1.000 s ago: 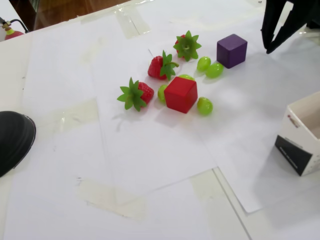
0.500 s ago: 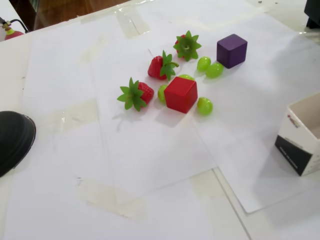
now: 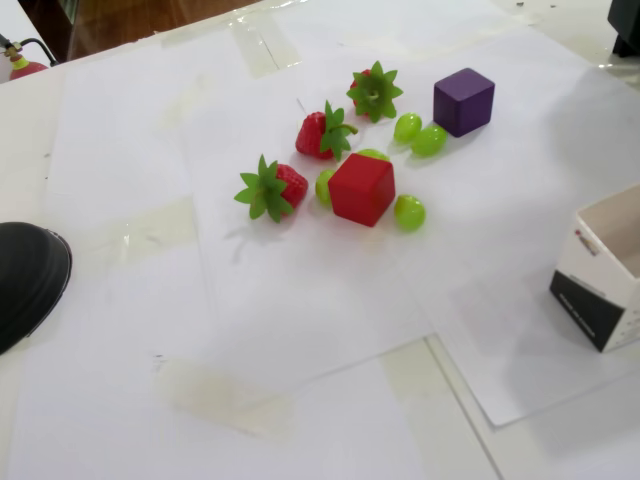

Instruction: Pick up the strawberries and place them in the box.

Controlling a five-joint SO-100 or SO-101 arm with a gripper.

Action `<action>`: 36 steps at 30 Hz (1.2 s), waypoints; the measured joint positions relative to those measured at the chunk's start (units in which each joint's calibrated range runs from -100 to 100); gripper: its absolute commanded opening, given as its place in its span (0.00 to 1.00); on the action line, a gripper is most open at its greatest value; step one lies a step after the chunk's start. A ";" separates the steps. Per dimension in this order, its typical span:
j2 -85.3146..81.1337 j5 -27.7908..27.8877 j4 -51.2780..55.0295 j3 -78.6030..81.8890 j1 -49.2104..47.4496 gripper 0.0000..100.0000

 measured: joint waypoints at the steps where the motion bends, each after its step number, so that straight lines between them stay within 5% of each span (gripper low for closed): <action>1: 5.45 -0.24 0.08 -2.44 0.00 0.00; 9: 36.44 -0.88 2.77 -18.73 -1.80 0.01; 21: 44.34 -1.95 2.85 -22.90 -4.27 0.35; 36: 53.61 -0.59 -6.09 -22.90 -4.27 0.29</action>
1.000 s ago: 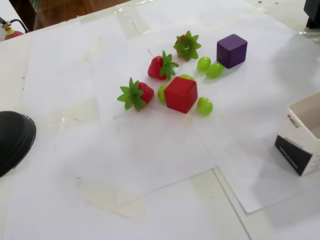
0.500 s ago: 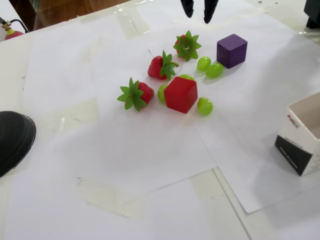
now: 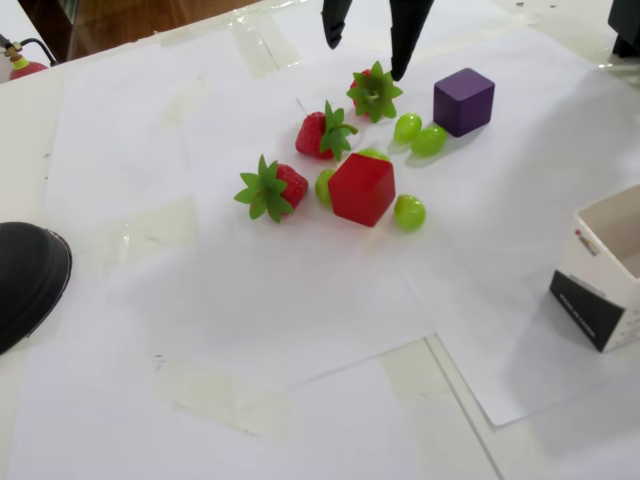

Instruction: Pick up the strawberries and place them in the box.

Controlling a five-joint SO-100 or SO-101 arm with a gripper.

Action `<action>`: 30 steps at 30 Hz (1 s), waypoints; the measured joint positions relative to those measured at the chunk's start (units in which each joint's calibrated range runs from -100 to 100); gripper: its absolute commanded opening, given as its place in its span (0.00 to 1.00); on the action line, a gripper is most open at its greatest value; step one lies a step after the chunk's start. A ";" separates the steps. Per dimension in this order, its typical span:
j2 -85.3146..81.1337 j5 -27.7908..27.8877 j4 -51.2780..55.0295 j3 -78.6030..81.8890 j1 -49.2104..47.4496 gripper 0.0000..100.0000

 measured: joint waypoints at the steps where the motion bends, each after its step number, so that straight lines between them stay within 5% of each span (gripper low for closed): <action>1: 0.55 0.20 -0.63 0.00 0.00 0.28; 30: 6.36 0.29 -2.85 0.00 1.95 0.23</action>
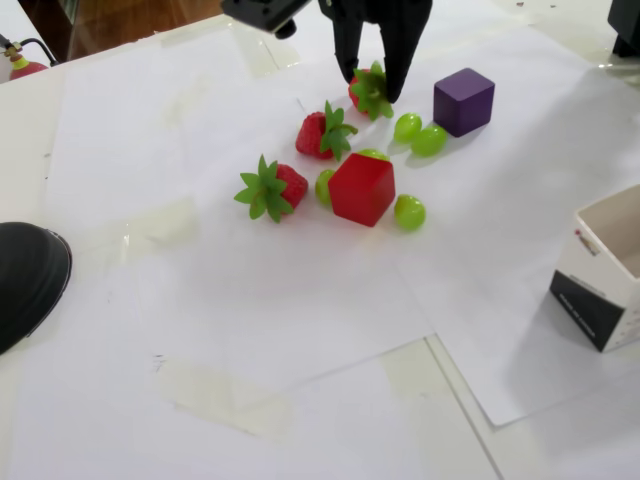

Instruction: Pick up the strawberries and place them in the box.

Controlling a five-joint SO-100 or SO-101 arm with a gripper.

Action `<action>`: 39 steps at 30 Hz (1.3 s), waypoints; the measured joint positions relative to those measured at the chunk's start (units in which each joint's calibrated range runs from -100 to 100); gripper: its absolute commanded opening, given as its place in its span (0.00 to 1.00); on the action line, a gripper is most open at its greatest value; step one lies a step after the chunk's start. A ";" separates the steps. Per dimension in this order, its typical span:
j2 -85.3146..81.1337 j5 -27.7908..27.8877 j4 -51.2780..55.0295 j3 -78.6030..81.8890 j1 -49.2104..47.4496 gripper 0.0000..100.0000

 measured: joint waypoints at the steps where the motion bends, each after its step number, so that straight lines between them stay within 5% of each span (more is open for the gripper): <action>1: 0.36 -0.05 -0.08 0.00 -0.37 0.23; 19: 1.45 -0.73 -0.47 0.00 -1.27 0.11; 39: 0.09 -0.73 6.09 -5.70 0.60 0.11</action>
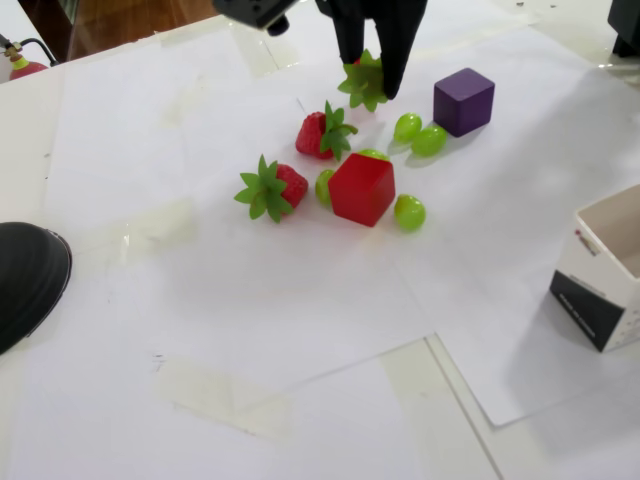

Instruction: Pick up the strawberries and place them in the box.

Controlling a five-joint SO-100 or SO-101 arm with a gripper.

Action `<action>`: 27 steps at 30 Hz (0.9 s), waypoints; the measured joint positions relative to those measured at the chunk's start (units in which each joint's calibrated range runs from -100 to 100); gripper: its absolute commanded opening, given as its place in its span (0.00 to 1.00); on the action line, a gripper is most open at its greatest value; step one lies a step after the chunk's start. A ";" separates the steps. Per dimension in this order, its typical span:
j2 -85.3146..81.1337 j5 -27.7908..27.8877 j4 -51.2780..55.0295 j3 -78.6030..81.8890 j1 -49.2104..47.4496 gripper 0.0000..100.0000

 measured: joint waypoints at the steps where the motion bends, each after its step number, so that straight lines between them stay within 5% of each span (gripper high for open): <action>1: -1.09 0.00 1.42 -0.81 0.15 0.11; 8: -13.18 -1.61 13.52 -6.61 -3.67 0.11; 15: -23.26 -7.47 22.85 -7.69 -19.18 0.11; 27: -23.63 -13.92 14.15 -1.54 -44.79 0.11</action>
